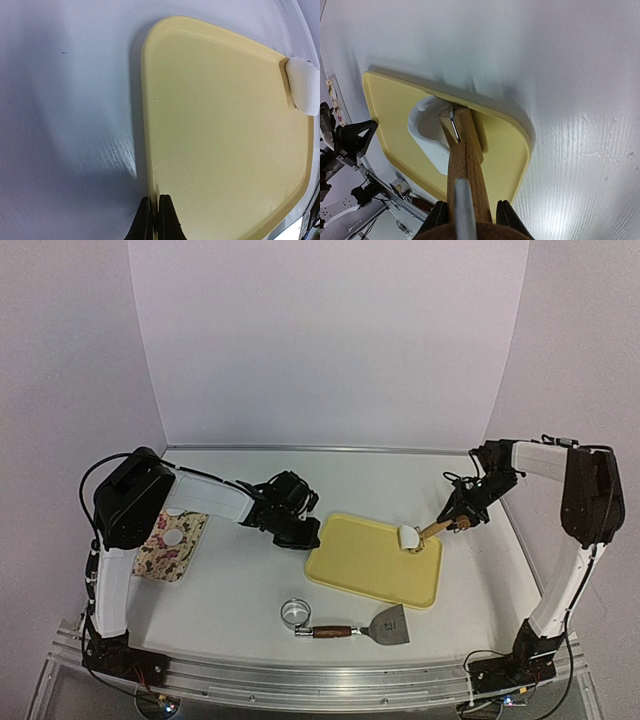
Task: Roll out the dumpling wrappers from the dough
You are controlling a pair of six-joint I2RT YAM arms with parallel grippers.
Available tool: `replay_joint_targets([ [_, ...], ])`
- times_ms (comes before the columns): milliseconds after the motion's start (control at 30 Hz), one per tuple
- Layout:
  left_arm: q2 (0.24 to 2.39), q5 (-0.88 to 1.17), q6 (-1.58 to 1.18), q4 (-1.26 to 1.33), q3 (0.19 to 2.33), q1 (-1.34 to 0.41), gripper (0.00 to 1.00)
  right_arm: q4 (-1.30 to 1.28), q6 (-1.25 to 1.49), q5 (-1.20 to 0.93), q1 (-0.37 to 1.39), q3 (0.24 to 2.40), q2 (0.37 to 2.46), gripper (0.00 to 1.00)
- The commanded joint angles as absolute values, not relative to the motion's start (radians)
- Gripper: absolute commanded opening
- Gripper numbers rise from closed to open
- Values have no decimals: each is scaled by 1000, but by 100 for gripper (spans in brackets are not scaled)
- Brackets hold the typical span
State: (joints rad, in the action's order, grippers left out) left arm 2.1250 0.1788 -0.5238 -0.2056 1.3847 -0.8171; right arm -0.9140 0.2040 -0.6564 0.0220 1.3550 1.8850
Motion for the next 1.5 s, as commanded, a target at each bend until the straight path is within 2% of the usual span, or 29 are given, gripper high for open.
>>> replay_joint_targets([
  [0, 2089, 47, -514, -433, 1331, -739, 0, -1011, 226, 66, -32, 1266, 1982, 0],
  [267, 2085, 57, -511, -425, 1329, -739, 0, -1032, 218, 29, -32, 1298, 1946, 0],
  [533, 2095, 99, -502, -400, 1346, -742, 0, -1034, 172, -244, -29, 1379, 1858, 0],
  [667, 2100, 109, -507, -392, 1354, -747, 0, -1067, 195, -299, -9, 1433, 1787, 0],
  [1067, 2128, 142, -534, -387, 1371, -761, 0, -1127, 301, -302, 245, 1477, 1604, 0],
  [1467, 2134, 153, -535, -387, 1379, -771, 0, -1132, 351, -315, 406, 1593, 1654, 0],
])
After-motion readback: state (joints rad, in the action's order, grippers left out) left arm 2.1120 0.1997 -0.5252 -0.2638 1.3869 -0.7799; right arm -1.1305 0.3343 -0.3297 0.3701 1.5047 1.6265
